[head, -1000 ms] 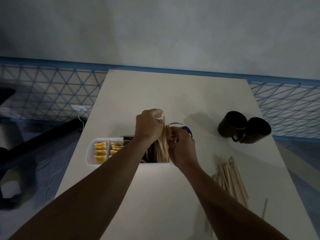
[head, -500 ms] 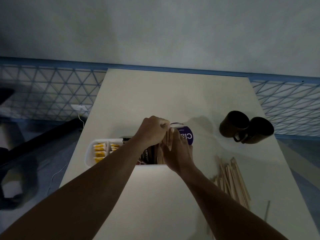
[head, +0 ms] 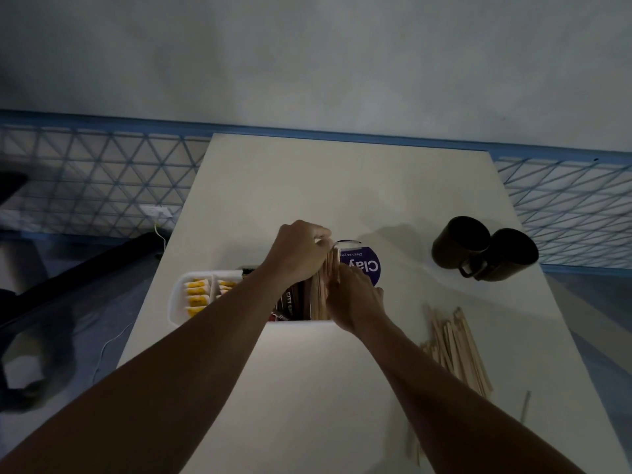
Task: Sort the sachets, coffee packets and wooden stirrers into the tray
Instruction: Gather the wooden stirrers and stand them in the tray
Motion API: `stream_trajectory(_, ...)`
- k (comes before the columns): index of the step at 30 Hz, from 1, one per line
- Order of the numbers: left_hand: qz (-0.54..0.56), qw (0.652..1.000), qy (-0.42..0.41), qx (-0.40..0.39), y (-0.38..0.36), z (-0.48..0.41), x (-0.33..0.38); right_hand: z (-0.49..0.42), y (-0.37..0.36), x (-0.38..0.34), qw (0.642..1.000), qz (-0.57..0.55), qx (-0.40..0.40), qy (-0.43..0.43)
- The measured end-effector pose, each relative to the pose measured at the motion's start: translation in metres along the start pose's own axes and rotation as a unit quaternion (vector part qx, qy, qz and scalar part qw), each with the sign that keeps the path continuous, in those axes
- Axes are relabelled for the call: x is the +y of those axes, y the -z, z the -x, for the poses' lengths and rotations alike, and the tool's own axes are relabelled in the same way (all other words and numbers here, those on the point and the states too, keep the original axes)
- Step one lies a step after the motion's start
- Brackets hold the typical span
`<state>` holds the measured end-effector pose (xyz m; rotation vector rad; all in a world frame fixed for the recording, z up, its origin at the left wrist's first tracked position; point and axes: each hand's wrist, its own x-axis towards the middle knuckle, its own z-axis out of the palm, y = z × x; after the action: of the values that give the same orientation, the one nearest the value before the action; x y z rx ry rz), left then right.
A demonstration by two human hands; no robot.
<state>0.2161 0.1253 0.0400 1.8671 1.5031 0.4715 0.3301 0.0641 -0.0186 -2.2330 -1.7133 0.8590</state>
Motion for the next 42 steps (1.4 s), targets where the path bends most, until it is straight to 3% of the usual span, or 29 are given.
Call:
stream_trajectory(8,0.065,0.996,-0.037,0.053,-0.011,0.007,0.034,0.016,0.023,0.03,0.998,-0.048,0.046,-0.012)
stream_trajectory(17,0.089,0.993,-0.013,-0.07,-0.083,0.033,0.069,0.059,0.058,0.1,0.977,-0.111,0.132,-0.121)
stream_trajectory(24,-0.015,0.977,0.061,-0.204,-0.141,0.058,0.074,0.099,0.072,0.157,0.953,-0.105,0.157,-0.238)
stream_trajectory(31,-0.112,0.951,0.12,-0.264,-0.177,0.084,0.074,0.133,0.063,0.207,0.929,-0.052,0.182,-0.317)
stream_trajectory(42,-0.18,0.955,0.111,-0.206,-0.204,0.106,0.077,0.139,0.063,0.229,0.913,-0.002,0.148,-0.381)
